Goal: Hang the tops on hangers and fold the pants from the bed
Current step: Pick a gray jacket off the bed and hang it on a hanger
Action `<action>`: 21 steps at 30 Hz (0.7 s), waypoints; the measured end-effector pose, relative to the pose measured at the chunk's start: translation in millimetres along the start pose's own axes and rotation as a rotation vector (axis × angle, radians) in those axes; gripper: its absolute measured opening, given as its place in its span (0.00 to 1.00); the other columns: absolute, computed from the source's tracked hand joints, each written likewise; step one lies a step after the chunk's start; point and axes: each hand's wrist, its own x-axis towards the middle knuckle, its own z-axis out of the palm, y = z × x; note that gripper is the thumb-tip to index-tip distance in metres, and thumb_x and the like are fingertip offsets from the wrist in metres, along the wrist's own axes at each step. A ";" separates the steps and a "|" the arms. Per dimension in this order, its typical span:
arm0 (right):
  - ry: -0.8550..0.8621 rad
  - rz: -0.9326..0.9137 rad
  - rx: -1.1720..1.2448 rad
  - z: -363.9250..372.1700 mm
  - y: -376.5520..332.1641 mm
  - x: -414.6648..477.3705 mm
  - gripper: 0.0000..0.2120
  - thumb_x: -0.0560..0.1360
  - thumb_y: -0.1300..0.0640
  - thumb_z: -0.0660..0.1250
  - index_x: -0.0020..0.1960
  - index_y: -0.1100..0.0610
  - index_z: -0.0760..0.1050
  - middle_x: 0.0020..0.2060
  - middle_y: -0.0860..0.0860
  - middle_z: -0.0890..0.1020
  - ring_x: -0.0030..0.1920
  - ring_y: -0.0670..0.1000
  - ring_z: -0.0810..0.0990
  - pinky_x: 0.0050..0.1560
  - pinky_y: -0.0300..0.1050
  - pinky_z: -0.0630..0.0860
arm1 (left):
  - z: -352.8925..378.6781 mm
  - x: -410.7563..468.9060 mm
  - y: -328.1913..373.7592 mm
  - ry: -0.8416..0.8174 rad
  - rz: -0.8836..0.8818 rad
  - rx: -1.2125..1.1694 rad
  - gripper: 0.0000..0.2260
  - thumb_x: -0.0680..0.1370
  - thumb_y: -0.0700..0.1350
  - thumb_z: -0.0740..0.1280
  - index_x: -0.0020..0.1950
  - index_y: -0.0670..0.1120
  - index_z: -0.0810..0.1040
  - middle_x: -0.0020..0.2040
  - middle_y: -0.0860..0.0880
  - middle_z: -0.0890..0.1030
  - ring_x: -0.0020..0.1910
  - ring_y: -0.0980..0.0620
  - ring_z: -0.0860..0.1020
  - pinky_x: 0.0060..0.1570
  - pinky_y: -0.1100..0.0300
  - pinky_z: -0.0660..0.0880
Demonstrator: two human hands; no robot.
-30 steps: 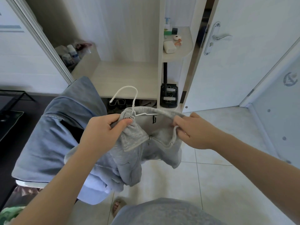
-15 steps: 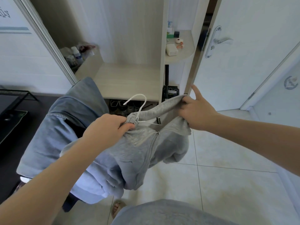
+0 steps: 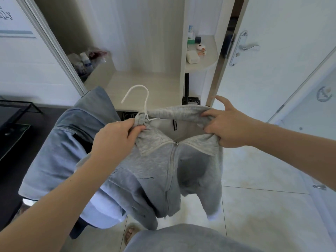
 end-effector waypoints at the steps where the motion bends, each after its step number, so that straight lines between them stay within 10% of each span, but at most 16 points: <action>1: -0.002 0.019 -0.014 0.2 0.6 -0.6 0.15 0.68 0.56 0.59 0.50 0.44 0.78 0.50 0.40 0.83 0.77 0.45 0.59 0.66 0.61 0.19 | 1.9 -2.1 1.0 -0.015 0.024 0.025 0.21 0.80 0.60 0.61 0.36 0.46 0.72 0.27 0.52 0.70 0.29 0.45 0.73 0.29 0.55 0.68; 8: 0.223 0.100 0.090 -22.0 -0.6 5.6 0.08 0.65 0.59 0.63 0.37 0.47 0.67 0.36 0.41 0.77 0.66 0.46 0.73 0.72 0.65 0.33 | 24.3 -3.9 13.2 -0.256 0.071 0.308 0.19 0.83 0.62 0.54 0.48 0.51 0.75 0.43 0.51 0.81 0.43 0.46 0.81 0.34 0.55 0.70; 13: 0.321 0.172 0.306 -40.2 -12.2 14.7 0.07 0.71 0.60 0.66 0.48 0.51 0.75 0.47 0.45 0.81 0.65 0.51 0.74 0.73 0.66 0.49 | 18.2 12.4 19.5 -0.147 -0.004 -0.039 0.22 0.82 0.59 0.61 0.37 0.43 0.70 0.30 0.48 0.74 0.32 0.46 0.75 0.32 0.50 0.72; 16: 0.324 0.138 0.390 -42.3 -21.7 22.3 0.03 0.76 0.55 0.63 0.50 0.50 0.71 0.53 0.45 0.78 0.63 0.53 0.73 0.65 0.60 0.62 | 6.9 19.8 27.7 -0.122 0.094 -0.231 0.22 0.81 0.58 0.63 0.33 0.45 0.68 0.25 0.50 0.69 0.26 0.52 0.70 0.28 0.54 0.66; 21: 0.312 0.152 0.650 -46.6 -34.6 35.6 0.10 0.79 0.54 0.61 0.45 0.47 0.61 0.35 0.44 0.72 0.38 0.51 0.72 0.43 0.49 0.65 | -4.8 27.2 40.5 -0.101 0.163 -0.161 0.20 0.79 0.62 0.59 0.33 0.53 0.62 0.27 0.54 0.67 0.28 0.57 0.68 0.28 0.57 0.60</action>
